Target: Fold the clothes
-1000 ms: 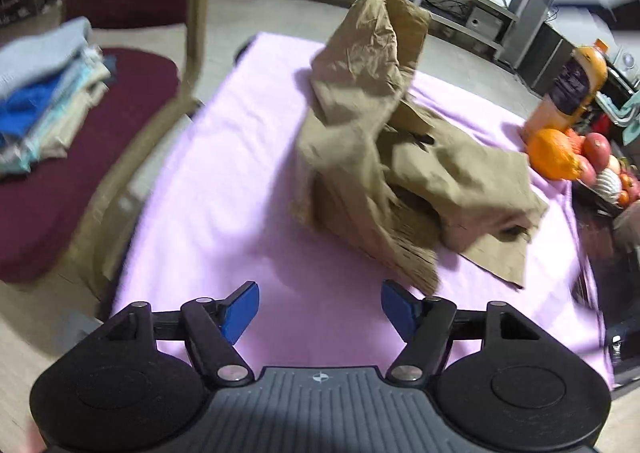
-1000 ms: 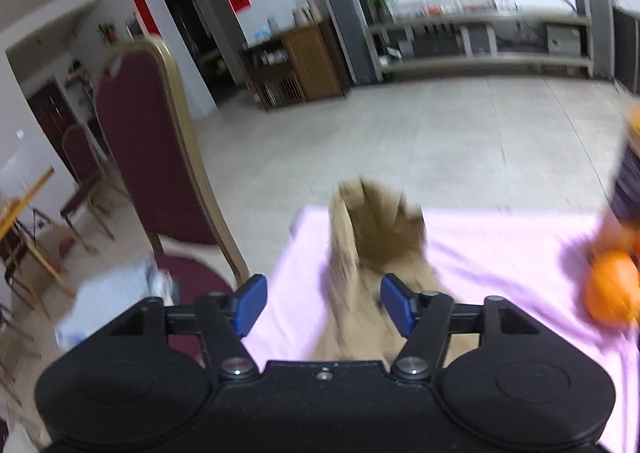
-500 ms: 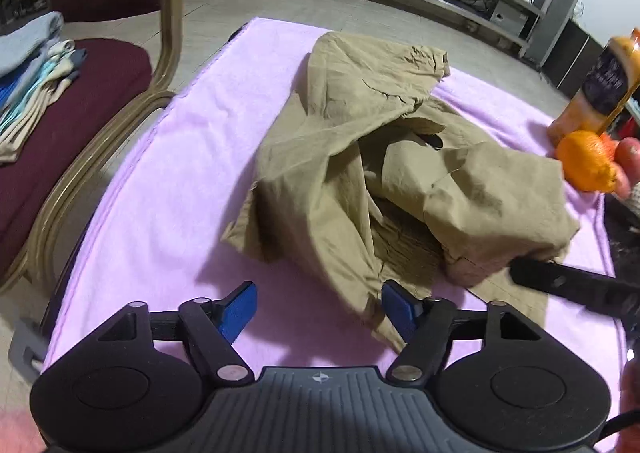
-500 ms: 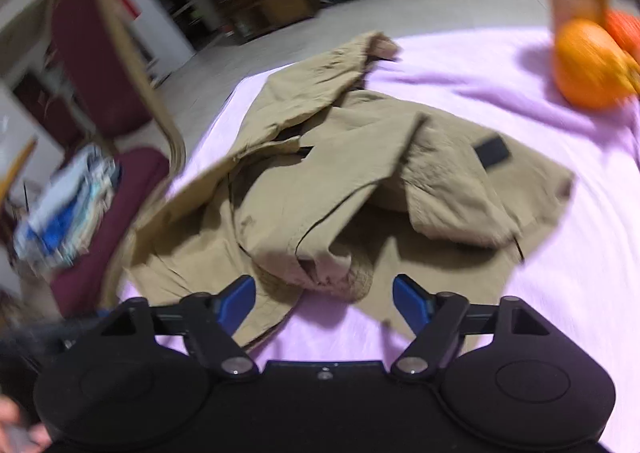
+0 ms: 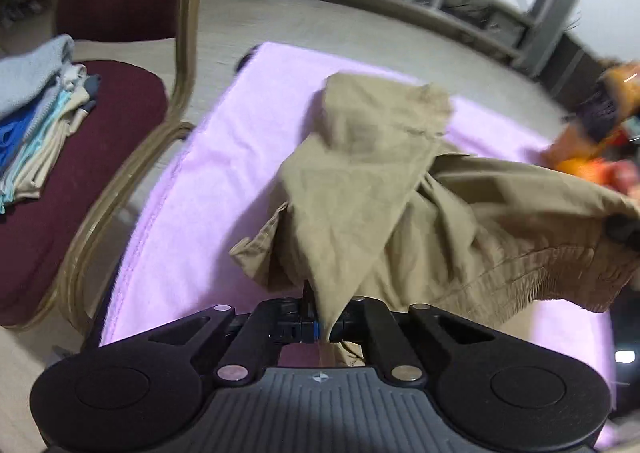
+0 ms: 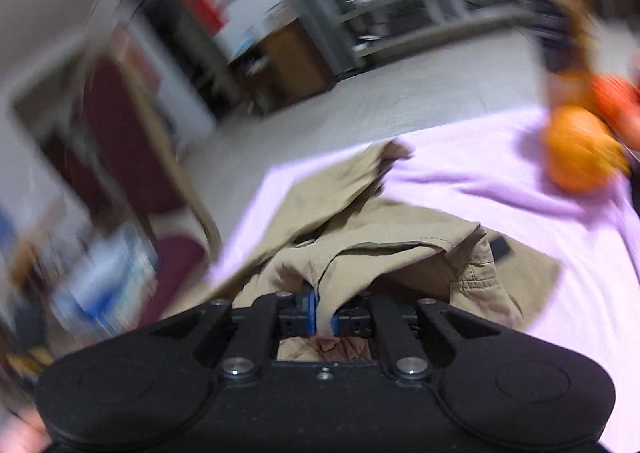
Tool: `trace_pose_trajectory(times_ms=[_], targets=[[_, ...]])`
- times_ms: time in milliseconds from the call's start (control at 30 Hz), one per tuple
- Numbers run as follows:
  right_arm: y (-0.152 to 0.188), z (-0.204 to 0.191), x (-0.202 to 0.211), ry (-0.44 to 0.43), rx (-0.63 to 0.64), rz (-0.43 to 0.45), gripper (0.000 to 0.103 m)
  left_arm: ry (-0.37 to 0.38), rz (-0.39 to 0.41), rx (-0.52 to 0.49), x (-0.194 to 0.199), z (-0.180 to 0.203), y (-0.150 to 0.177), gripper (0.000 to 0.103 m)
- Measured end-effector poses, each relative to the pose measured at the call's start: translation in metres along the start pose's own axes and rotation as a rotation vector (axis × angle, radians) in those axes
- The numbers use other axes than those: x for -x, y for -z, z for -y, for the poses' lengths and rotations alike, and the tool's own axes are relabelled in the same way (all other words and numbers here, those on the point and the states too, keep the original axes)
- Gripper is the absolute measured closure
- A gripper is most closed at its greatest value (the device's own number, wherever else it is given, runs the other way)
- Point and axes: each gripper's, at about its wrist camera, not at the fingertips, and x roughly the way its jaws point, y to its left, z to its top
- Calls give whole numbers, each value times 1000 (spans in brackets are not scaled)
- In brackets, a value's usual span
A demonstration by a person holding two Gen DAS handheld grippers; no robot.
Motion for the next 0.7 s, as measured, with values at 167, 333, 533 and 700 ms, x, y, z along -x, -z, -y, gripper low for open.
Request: trace_pose_trajectory(times_ms=[167, 333, 533, 700], targets=[[6, 52, 59, -72, -310, -63, 95, 207, -34, 16, 29, -9, 20, 98], [70, 96, 18, 26, -417, -190, 90, 110, -157, 104, -31, -18, 67, 89], [100, 111, 3, 29, -358, -165, 48, 74, -138, 19, -30, -1, 98, 48], [117, 116, -1, 11, -289, -122, 33, 33, -126, -142, -53, 23, 105, 37]])
